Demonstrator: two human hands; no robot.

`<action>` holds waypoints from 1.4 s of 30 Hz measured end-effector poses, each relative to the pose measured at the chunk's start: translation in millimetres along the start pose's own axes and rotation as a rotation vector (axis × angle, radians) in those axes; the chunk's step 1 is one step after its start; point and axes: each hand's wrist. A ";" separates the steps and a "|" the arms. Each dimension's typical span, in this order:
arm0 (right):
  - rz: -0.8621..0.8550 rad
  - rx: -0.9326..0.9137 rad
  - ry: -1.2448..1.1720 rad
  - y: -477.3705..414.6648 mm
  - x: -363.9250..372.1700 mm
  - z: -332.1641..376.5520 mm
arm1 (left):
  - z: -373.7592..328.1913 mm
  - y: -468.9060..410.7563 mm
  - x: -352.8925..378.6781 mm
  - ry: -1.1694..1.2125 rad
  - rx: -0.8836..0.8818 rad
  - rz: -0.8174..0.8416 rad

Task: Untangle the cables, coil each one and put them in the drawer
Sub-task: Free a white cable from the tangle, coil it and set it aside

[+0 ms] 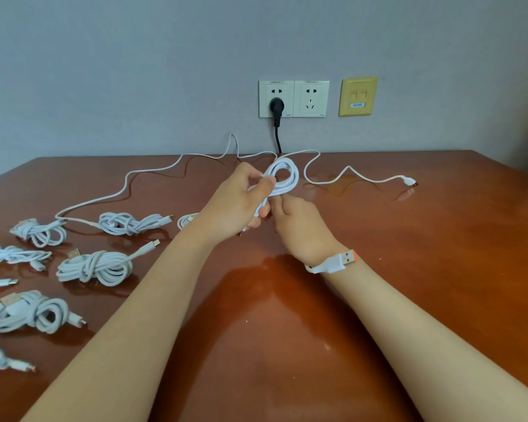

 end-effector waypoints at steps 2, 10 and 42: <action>0.023 -0.053 0.133 5.6 -0.9 4.7 | 4.3 -2.7 -2.1 -0.021 -0.021 -0.053; 0.094 -0.213 0.837 8.1 -7.0 11.3 | 17.2 -7.4 -2.4 -0.195 -0.075 -0.140; 0.071 -0.211 0.056 -0.7 -53.9 -2.3 | 4.9 10.0 -5.4 0.002 -0.111 0.426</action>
Point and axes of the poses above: each hand's wrist, its own y-axis away from the middle knuckle, its own x-axis out of the palm, z = x × y, and after that the axes turned 11 degrees about -y, right-handed
